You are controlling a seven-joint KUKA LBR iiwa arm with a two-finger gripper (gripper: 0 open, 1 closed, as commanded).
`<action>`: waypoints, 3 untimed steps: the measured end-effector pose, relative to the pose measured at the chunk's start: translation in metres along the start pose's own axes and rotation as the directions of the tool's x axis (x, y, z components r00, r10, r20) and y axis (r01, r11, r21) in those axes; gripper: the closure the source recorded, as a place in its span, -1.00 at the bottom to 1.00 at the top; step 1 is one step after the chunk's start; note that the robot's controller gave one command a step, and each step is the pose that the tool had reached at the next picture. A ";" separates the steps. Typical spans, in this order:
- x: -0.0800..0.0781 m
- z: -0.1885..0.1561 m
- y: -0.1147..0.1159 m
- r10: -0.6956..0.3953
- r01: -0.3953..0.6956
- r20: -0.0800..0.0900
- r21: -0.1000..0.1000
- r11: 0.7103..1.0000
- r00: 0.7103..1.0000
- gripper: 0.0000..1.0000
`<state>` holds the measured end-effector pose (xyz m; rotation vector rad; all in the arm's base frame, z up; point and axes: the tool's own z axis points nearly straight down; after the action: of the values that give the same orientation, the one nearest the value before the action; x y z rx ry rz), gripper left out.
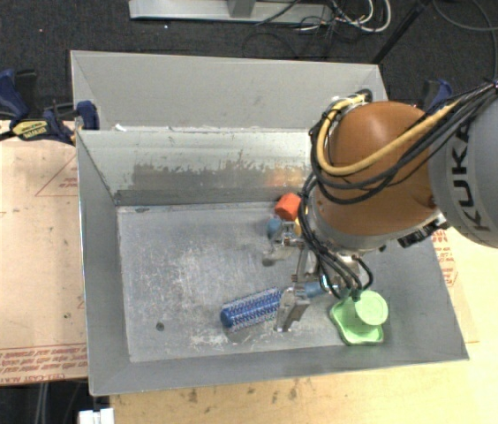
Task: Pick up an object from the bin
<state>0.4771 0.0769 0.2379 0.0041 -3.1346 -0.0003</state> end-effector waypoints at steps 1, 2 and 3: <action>-0.030 0.165 -0.006 -0.149 0.150 0.015 -0.002 0.989 0.989 -1.00; -0.031 0.162 -0.005 -0.148 0.148 0.009 0.000 0.989 0.989 -1.00; -0.032 0.161 -0.005 -0.146 0.146 0.008 0.000 0.989 0.989 -1.00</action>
Offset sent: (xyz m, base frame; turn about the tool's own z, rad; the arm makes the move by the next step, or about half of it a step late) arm 0.0253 -0.0078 -0.1679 -0.1501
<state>0.5080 0.0725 0.0766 0.2341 -3.1337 -0.0024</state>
